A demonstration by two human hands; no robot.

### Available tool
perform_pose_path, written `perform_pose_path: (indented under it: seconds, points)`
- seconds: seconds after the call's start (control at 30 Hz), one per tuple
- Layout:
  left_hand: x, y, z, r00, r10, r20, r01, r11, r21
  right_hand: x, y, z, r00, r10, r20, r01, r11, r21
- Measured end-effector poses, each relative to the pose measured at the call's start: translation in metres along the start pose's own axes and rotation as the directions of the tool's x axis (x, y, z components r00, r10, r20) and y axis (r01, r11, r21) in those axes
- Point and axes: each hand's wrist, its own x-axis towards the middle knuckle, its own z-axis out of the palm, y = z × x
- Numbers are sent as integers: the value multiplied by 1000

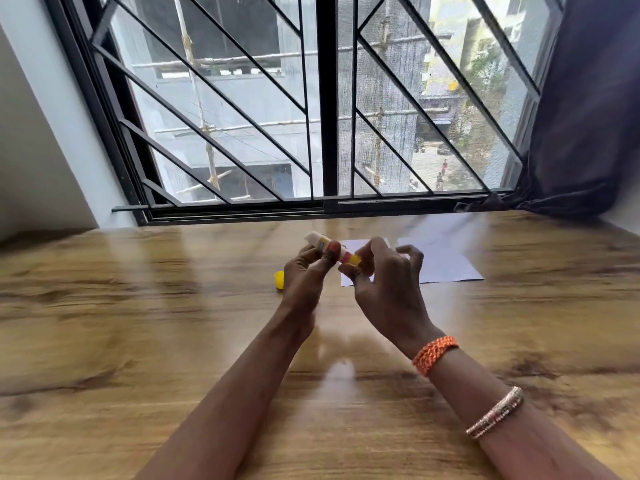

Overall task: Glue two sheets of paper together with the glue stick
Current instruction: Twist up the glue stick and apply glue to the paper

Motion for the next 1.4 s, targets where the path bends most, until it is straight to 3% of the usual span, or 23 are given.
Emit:
perform_pose_path:
  seconds: [0.17, 0.37, 0.63, 0.73, 0.87, 0.97, 1.27, 1.4]
  points:
    - [0, -1, -1, 999, -36, 13, 37, 999, -29, -2, 5, 3, 991, 32, 132, -47, 992, 115]
    - [-1, -2, -1, 999, -48, -25, 47, 998, -39, -3, -2, 3, 998, -55, 23, 53, 995, 82]
    - [-1, -2, 2, 998, -40, -47, 38, 999, -31, -2, -3, -1, 998, -16, -59, 16, 1000, -5]
    - [-2, -1, 0, 999, -36, -41, 35, 999, -30, -1, 0, -1, 1000, -7, -11, 7, 1000, -29]
    - [-3, 1, 1, 999, -33, -6, 33, 999, -25, 4, 7, -1, 991, -7, 135, -3, 997, 73]
    - [-2, 2, 1, 1000, -30, 2, 30, 999, -12, 5, 9, -4, 992, -23, 128, 12, 996, 90]
    - [2, 3, -4, 989, -106, -99, 106, 994, -8, 3, 2, -9, 957, -289, 23, 286, 930, -229]
    - [4, 1, -5, 986, -152, -64, 152, 988, -9, 4, 1, -9, 929, -370, 17, 366, 910, -195]
